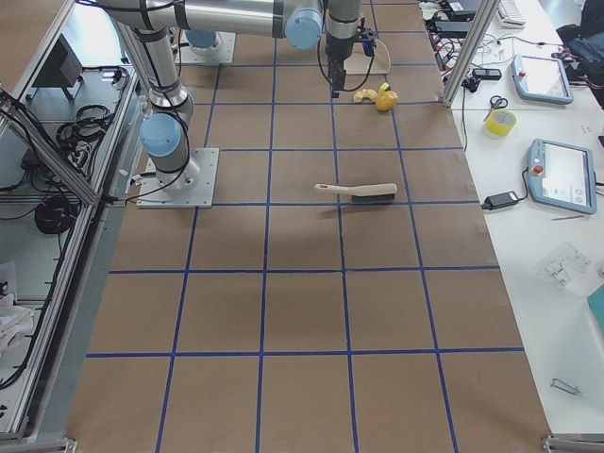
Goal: Sweep and dump trash into bin
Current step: 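Grasp the dustpan handle with the left gripper while the right gripper grasps the brush handle, then lift the white brush with the right gripper and carry it toward the food items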
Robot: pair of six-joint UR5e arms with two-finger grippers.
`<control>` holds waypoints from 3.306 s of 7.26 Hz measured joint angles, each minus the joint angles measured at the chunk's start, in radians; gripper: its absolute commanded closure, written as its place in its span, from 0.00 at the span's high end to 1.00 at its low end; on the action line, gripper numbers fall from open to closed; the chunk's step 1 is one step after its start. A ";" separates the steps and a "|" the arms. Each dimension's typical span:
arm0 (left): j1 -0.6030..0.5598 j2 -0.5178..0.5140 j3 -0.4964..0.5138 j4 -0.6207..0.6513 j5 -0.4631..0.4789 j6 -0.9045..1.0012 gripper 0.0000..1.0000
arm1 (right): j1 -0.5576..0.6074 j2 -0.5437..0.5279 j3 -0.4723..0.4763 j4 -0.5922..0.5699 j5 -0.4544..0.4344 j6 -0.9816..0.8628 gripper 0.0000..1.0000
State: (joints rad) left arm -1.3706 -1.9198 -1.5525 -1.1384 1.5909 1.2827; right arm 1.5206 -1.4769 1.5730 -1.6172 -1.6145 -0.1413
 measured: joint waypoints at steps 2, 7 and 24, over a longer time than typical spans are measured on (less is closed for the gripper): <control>0.002 -0.088 0.099 0.018 0.054 0.362 1.00 | -0.119 0.004 0.045 -0.015 -0.025 -0.109 1.00; 0.047 -0.215 0.166 0.023 0.023 0.511 0.97 | -0.268 0.110 0.211 -0.278 -0.034 -0.244 0.93; 0.055 -0.265 0.165 -0.040 -0.013 0.476 0.15 | -0.355 0.231 0.229 -0.302 -0.061 -0.273 0.09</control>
State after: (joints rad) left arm -1.3156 -2.1844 -1.3879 -1.1786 1.5776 1.7589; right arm 1.1658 -1.2463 1.8019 -1.9193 -1.6757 -0.4144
